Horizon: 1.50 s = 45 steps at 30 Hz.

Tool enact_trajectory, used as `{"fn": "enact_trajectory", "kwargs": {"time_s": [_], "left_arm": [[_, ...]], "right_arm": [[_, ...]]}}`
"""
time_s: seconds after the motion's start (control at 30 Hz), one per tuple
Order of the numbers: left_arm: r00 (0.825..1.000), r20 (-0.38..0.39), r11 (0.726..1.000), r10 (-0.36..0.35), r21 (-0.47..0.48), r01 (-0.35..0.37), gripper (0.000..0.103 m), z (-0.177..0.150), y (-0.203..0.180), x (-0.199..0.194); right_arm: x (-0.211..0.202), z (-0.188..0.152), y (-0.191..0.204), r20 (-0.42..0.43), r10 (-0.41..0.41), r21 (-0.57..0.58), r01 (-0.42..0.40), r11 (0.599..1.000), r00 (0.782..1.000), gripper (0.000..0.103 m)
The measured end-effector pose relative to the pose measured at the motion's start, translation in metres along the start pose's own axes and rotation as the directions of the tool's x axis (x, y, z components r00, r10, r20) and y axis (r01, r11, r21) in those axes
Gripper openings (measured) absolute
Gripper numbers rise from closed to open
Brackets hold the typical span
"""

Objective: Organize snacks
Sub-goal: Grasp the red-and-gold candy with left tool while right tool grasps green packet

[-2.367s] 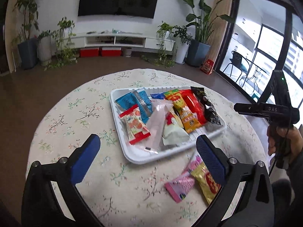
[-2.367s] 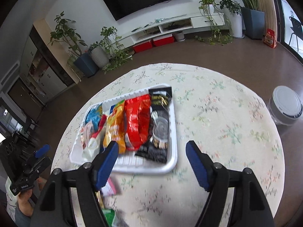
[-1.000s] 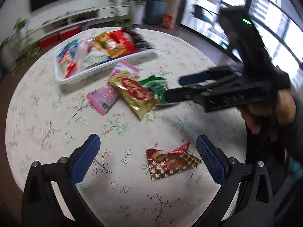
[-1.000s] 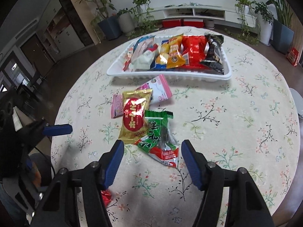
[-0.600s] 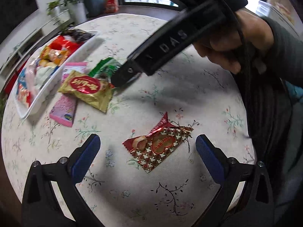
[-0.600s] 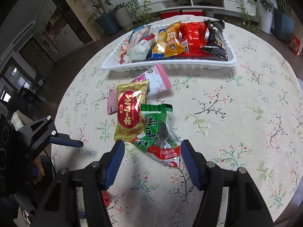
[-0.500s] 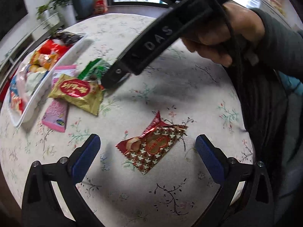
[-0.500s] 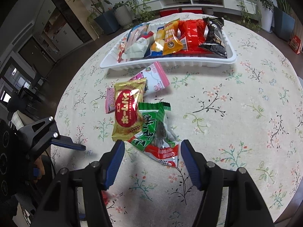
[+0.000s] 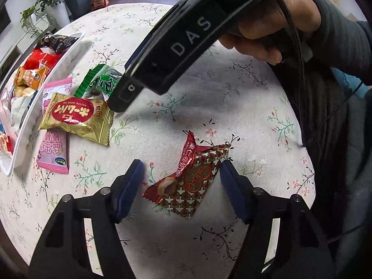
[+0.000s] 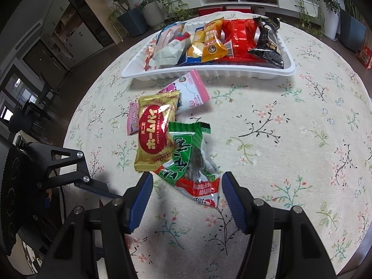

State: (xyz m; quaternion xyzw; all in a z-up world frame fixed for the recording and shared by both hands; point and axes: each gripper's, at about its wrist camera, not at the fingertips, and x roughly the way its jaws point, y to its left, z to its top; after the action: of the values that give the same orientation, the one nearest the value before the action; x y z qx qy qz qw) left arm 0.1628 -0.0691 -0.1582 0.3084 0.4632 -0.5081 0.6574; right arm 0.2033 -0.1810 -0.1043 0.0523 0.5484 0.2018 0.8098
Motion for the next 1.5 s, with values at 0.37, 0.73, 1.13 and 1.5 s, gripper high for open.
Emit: {"fn": "enact_trajectory", "kwargs": {"time_s": [0.37,0.73,1.13,1.5], "left_arm": [[0.999,0.030,1.000,0.020,-0.013,-0.020,0.067,-0.005,-0.003,-0.002],[0.999,0.032,1.000,0.024,-0.017,-0.024,0.067,-0.006,-0.006,-0.001],[1.000,0.012,1.000,0.020,-0.023,-0.019,0.067,0.001,-0.005,0.002],[1.000,-0.010,0.999,0.010,-0.037,-0.010,0.067,0.008,0.007,0.004]], "right_arm": [[0.009,0.013,0.003,-0.001,-0.024,0.002,0.024,1.000,1.000,0.065],[0.009,0.026,-0.020,-0.011,0.000,0.105,0.001,0.994,1.000,0.052],[0.021,0.024,0.011,-0.078,-0.227,-0.134,0.216,0.967,0.971,0.053],[0.026,0.026,0.010,-0.090,-0.271,-0.191,0.250,0.949,0.958,0.052]]}}
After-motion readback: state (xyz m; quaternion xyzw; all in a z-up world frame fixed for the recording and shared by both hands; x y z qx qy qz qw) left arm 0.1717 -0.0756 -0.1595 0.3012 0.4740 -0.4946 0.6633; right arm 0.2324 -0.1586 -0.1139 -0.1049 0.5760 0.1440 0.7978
